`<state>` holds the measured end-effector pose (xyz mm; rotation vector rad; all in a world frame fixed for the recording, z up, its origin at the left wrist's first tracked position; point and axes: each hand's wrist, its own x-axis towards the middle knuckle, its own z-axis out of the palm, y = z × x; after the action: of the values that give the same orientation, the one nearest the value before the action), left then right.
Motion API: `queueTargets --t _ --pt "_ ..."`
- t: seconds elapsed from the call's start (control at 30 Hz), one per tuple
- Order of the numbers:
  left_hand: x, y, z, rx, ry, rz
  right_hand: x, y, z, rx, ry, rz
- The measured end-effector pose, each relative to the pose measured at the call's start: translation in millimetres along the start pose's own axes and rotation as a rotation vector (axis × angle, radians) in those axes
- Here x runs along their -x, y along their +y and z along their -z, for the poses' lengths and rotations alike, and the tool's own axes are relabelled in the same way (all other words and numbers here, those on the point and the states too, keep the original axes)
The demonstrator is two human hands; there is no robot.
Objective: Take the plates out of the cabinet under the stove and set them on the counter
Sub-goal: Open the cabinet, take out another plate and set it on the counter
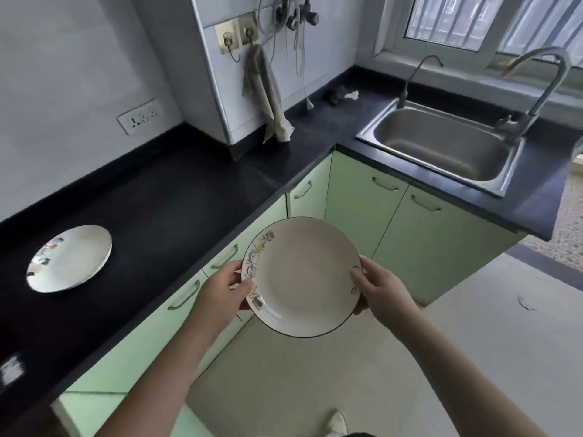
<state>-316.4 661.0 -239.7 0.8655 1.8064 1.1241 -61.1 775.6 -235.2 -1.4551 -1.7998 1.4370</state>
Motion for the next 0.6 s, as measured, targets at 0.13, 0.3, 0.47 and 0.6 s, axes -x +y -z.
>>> queueTargets --t 0.13,0.3,0.47,0.6 --pt "-24 2 13 0.036 0.146 0.038 -51 -24 -16 0.035 -0.043 0.060" --pt "-62 -6 57 0.114 0.245 0.109 -116 -51 -56 0.082 -0.168 0.098" --pt "-112 -18 108 0.146 0.372 0.154 -183 -81 -114 0.156 -0.249 0.134" --pt "-156 -27 156 0.105 0.443 0.190 -235 -112 -161 0.203 -0.312 0.146"
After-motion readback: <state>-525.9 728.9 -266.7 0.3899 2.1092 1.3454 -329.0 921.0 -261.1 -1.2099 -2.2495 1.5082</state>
